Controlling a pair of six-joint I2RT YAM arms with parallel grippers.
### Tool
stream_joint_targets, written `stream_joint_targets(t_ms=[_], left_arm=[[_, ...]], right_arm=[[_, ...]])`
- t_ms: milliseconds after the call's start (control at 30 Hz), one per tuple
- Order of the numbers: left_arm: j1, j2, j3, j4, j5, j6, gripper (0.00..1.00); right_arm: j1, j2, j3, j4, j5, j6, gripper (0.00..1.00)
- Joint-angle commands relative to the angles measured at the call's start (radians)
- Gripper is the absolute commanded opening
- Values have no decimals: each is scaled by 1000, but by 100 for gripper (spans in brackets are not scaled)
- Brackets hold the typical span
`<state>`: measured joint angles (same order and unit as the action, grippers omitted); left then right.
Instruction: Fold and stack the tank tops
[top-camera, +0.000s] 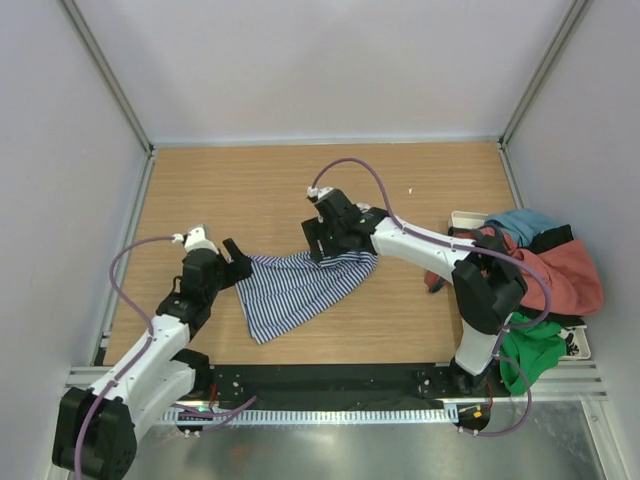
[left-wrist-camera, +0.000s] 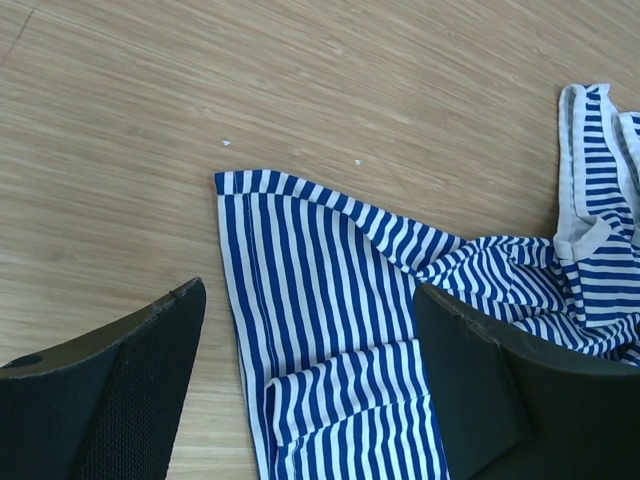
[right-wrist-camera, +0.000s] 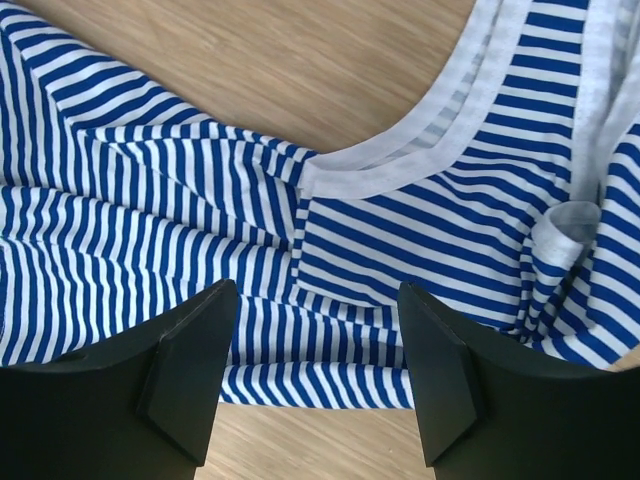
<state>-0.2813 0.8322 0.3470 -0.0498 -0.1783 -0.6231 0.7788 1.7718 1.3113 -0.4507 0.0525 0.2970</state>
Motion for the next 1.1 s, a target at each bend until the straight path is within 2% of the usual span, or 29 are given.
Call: stream_joint_targets(t_ms=[0, 300, 367, 400, 433, 500, 533, 633, 800, 933, 1067], left_arm=[[1, 18, 44, 22, -26, -10, 85], [2, 123, 95, -1, -82, -18, 85], [2, 157, 112, -11, -87, -18, 84], [2, 194, 128, -15, -89, -21, 84], [1, 214, 139, -24, -89, -23, 83], [2, 257, 174, -35, -93, -32, 83], [2, 298, 187, -44, -95, -35, 83], [2, 379, 237, -84, -105, -43, 81], [2, 473, 303, -107, -125, -62, 80], [4, 544, 351, -150, -182, -72, 75], [28, 588, 357, -131, -162, -73, 70]], right_arm=[[20, 9, 11, 17, 18, -12, 71], [30, 179, 140, -45, 159, -38, 72], [30, 204, 172, -51, 173, -41, 57], [30, 219, 183, -58, 206, -38, 36], [31, 219, 192, -65, 225, -33, 24], [31, 198, 178, -48, 265, -30, 8], [30, 163, 154, -22, 274, -24, 6], [22, 94, 112, 19, 300, -12, 1], [5, 34, 36, 93, 299, -1, 1], [1, 6, -20, 145, 302, 28, 1], [-10, -23, -66, 185, 337, 44, 1]])
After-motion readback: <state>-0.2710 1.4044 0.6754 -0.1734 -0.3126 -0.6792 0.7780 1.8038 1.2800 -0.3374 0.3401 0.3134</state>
